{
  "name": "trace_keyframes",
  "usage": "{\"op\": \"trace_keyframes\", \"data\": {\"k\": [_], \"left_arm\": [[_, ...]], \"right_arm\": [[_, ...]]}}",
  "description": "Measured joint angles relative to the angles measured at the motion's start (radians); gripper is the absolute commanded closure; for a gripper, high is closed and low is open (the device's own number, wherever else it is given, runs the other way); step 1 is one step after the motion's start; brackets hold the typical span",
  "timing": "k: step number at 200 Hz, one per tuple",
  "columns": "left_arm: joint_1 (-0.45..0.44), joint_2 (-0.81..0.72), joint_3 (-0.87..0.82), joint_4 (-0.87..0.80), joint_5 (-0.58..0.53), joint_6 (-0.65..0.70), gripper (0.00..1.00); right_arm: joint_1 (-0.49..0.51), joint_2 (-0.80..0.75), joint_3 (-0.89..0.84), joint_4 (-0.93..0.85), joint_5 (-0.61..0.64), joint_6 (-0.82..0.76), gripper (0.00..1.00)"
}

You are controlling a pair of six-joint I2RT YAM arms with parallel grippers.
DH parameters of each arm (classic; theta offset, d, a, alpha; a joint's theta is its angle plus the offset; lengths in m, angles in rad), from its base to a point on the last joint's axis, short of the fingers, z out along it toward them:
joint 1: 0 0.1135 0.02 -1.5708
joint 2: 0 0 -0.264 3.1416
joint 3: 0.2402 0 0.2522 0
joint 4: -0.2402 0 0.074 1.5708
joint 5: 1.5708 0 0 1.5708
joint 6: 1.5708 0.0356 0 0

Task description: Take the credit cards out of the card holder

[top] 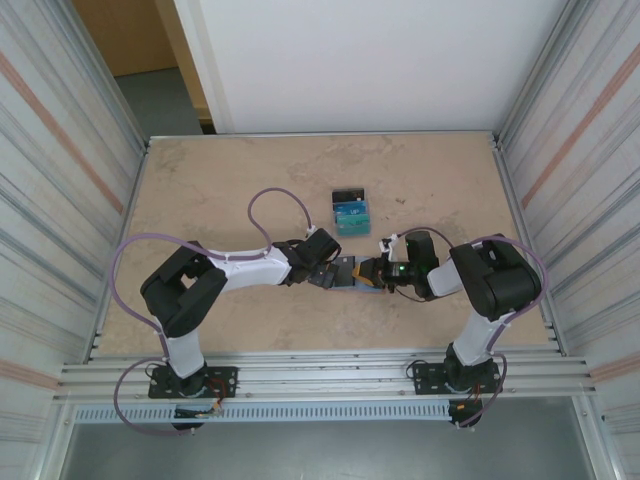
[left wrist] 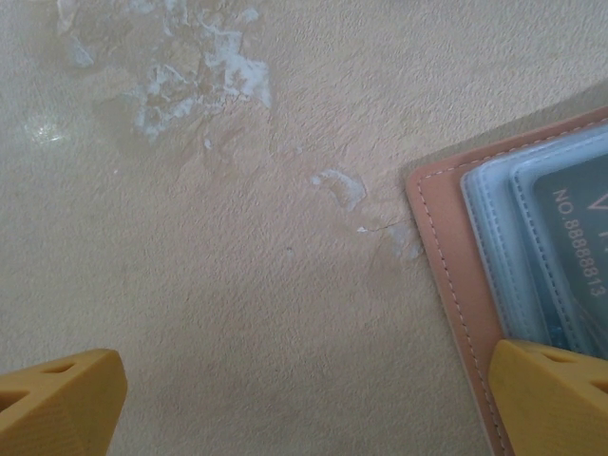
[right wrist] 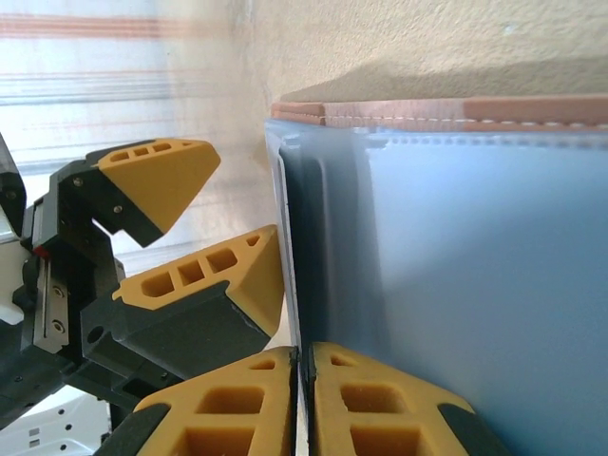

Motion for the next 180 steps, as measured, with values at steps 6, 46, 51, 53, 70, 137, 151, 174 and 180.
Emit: {"op": "trace_keyframes", "data": {"k": [6,46,51,53,70,137,151,174,180], "left_arm": [[0.0,0.0,0.0,0.0,0.0,0.0,0.01],[0.0,0.0,0.0,0.0,0.0,0.0,0.01],[0.0,0.0,0.0,0.0,0.0,0.0,0.01],[0.0,0.0,0.0,0.0,0.0,0.0,0.01],[0.0,0.0,0.0,0.0,0.0,0.0,0.01],[0.0,0.002,0.001,0.0,0.0,-0.003,0.01],[0.0,0.002,0.001,-0.001,0.0,-0.004,0.01],[0.0,0.002,0.001,-0.001,0.0,-0.004,0.01],[0.0,0.002,0.001,-0.001,-0.001,-0.004,0.01]], "right_arm": [[0.0,-0.002,-0.002,0.0,0.0,0.0,0.87],[-0.003,-0.012,-0.005,0.001,0.0,0.001,0.91],[-0.003,-0.013,-0.005,0.001,0.0,0.001,0.92],[-0.003,-0.013,-0.005,0.002,0.0,0.002,0.92],[-0.003,-0.014,-0.006,0.003,0.0,0.003,0.94],[-0.016,-0.014,-0.014,0.005,0.001,0.003,1.0],[-0.03,-0.016,-0.015,-0.006,0.002,-0.002,1.0],[-0.046,-0.033,-0.015,-0.051,0.005,-0.016,1.0],[-0.049,-0.04,-0.015,-0.066,0.006,-0.025,1.0]]}}
